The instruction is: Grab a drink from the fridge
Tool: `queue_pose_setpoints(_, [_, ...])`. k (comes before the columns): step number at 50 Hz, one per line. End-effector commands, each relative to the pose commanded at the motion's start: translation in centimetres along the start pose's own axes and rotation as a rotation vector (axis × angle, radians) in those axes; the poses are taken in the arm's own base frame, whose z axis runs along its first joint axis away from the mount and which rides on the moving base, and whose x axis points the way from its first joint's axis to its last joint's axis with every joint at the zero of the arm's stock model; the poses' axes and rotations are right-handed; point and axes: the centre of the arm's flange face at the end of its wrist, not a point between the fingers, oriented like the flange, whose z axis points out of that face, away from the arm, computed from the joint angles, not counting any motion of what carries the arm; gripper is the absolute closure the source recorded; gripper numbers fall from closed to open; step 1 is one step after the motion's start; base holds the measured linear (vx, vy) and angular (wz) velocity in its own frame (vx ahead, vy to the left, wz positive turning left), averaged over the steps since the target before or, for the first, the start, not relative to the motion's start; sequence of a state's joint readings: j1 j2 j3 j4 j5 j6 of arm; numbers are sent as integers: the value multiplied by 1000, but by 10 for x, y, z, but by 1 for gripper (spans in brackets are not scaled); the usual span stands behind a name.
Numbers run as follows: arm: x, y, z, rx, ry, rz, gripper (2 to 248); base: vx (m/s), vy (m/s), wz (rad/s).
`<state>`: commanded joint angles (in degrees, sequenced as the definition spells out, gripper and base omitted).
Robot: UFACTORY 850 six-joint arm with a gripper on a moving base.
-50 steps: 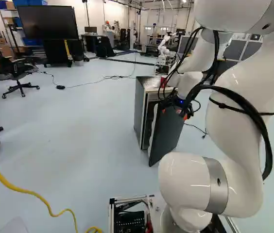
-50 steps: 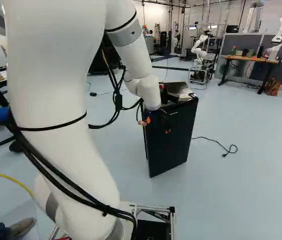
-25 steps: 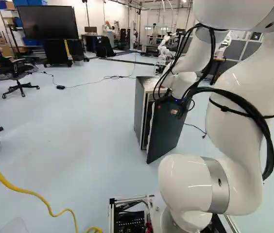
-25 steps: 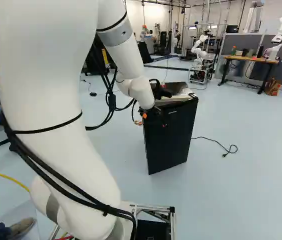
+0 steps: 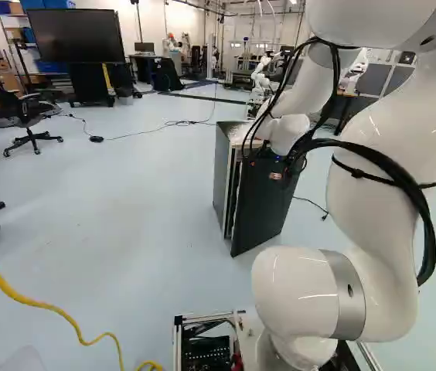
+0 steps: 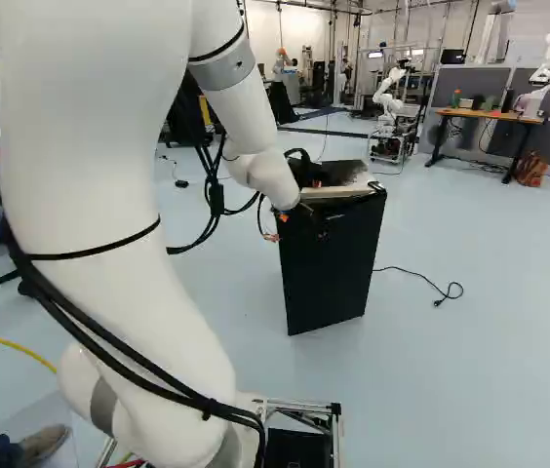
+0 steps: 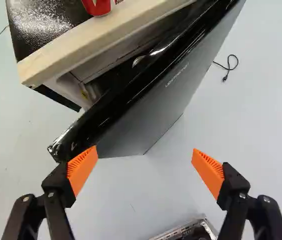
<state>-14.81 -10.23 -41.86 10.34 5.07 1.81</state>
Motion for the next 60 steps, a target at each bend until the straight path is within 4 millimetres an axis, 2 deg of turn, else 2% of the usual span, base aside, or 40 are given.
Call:
queue_pose_setpoints(31, [-1,-1,-2,5,51,-25,3,0,0,0])
queue_pose_setpoints(60, [-4,-5,25,23,141,-108,3,0,0,0])
